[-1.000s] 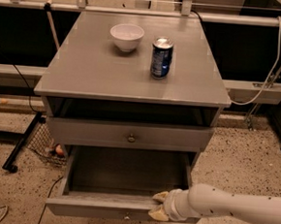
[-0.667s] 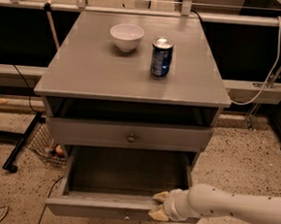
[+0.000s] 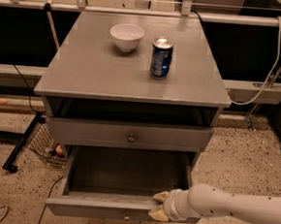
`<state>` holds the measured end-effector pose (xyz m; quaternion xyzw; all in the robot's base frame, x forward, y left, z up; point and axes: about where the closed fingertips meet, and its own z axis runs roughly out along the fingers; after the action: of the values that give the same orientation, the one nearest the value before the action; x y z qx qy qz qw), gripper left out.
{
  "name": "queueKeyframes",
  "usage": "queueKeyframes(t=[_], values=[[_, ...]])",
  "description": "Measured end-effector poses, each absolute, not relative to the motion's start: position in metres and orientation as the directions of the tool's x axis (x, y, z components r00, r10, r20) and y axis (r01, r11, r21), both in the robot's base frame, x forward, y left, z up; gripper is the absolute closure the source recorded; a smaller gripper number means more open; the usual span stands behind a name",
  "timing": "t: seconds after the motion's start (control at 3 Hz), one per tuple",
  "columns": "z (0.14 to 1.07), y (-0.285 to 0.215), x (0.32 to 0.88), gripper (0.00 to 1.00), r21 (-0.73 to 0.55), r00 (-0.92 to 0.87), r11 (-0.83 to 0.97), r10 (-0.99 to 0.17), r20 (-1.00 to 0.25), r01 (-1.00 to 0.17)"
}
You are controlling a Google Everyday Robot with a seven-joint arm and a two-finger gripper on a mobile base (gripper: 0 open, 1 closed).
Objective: Open middle drawer
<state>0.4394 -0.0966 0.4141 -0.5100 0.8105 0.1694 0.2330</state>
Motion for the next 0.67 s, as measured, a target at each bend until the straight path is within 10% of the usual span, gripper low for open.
queueKeyframes(t=[0.67], values=[[0.414,-0.0965,0.4393,0.0,0.037,-0.371,0.422,-0.748,-0.55,-0.906]])
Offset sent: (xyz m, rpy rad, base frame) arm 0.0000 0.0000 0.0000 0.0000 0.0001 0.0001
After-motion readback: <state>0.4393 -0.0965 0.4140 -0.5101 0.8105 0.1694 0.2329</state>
